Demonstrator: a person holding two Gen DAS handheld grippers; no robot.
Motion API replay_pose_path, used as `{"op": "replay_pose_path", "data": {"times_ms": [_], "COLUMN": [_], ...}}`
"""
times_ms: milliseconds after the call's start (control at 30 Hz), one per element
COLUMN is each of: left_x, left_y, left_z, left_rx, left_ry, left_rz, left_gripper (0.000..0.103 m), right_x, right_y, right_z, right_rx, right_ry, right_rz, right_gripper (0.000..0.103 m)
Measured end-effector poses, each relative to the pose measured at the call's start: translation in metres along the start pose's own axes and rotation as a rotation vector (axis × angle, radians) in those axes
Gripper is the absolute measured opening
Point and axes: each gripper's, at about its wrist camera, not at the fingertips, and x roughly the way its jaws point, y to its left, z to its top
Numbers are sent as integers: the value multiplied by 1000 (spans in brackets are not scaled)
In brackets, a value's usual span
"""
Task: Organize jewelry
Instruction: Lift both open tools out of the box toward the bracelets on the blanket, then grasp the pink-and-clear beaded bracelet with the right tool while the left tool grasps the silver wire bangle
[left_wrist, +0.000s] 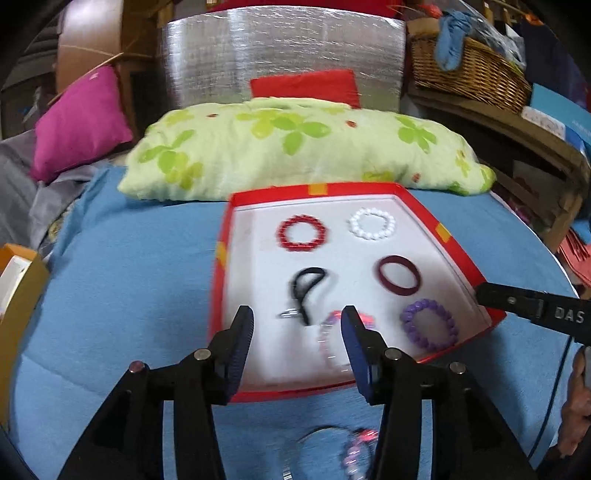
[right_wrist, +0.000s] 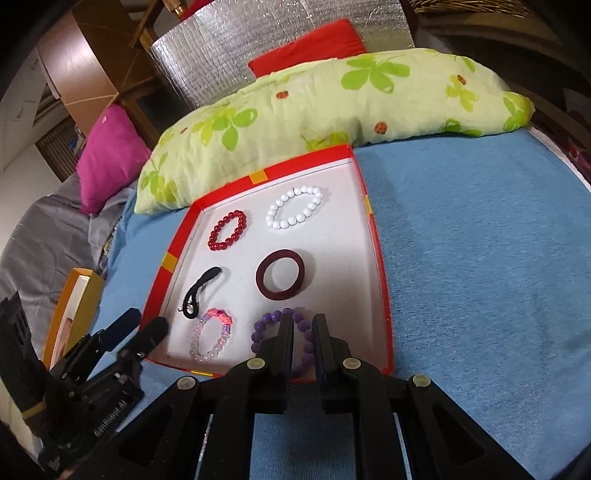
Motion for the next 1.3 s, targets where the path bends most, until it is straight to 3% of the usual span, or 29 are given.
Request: {"op": "replay_pose_path", "data": {"times_ms": [233,533,733,900,1167,1300], "left_x": [-22,-30,-27,-26,-17,-13], "left_y": [46,61,62,57,47,42], "left_z": [-9,-40,-57,-60,-60,-63], "left_rx": [-84,-79,-90,-80,-60,-29], "left_ry": [-11,79,159,174,196,216], "left_rz": [85,109,69,42,0,6], "left_gripper": [52,52,52,52,52,52], "right_x": [-13,-3,3,9,17,29], "right_y": [9,34,45,61,76,84], "right_z": [-10,-49,-77,-95,-93,-96], "right_rx": [-32,-144,-210,-269,-254,-270], "right_ry": [18,124,195,231,231,249], "right_rz": [38,58,106,125,159,127], "right_gripper": [12,12,12,12,12,12]}}
